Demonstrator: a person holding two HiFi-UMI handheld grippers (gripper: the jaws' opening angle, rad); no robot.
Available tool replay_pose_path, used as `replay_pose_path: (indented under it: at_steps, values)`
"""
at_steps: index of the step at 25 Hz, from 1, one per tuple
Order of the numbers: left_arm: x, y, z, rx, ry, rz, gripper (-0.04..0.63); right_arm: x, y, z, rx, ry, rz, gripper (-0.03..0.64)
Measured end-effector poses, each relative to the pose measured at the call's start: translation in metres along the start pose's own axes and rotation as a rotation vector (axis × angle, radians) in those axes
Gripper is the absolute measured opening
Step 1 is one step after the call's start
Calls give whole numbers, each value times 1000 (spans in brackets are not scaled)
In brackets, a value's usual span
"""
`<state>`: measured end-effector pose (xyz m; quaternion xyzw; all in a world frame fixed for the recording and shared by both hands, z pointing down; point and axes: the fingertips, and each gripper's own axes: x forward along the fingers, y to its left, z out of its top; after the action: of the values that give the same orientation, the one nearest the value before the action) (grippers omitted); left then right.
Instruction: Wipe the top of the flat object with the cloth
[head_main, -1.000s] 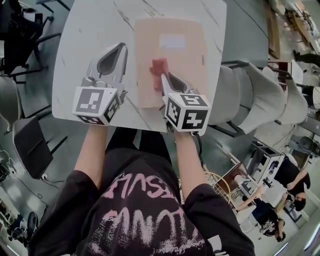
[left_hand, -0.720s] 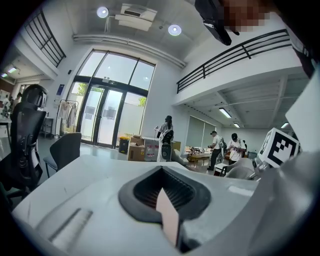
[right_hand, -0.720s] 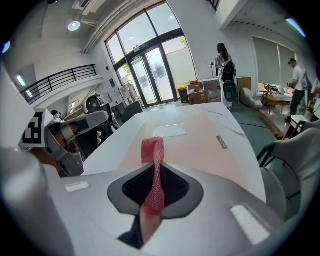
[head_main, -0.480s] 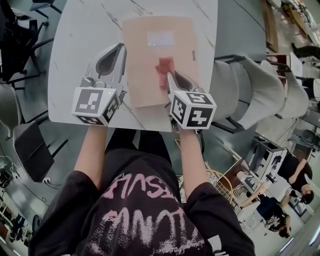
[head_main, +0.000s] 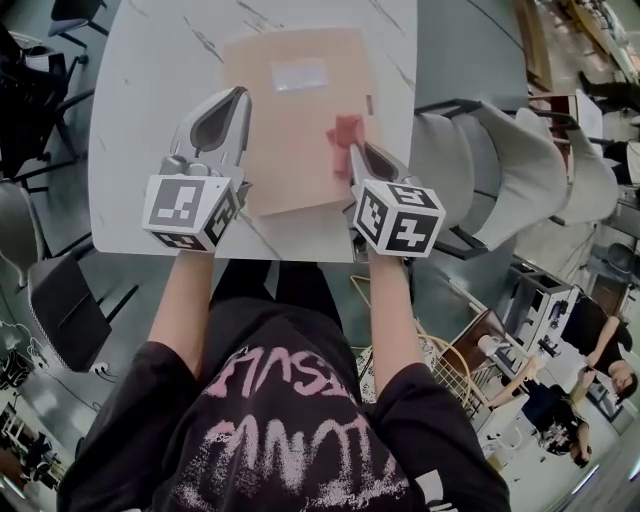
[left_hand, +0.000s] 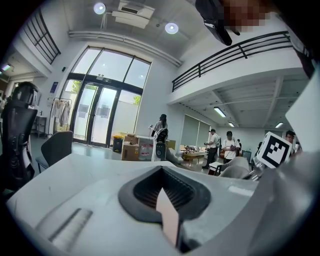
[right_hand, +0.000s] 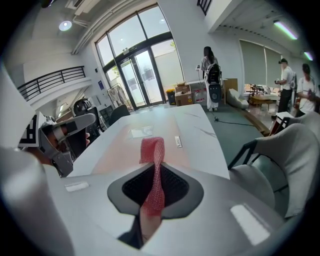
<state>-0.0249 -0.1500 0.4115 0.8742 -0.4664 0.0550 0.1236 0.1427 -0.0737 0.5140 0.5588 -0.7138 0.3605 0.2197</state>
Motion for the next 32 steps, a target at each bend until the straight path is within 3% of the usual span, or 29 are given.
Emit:
replay_pose_path:
  at_steps: [13,32]
  values:
    - [4,-13,1,12,-4,-33,0,-13,-34,2,24,-28,-73,57]
    - [-13,0,22,19,-29,-20,0,-26,0,42,11,-192,-21,55]
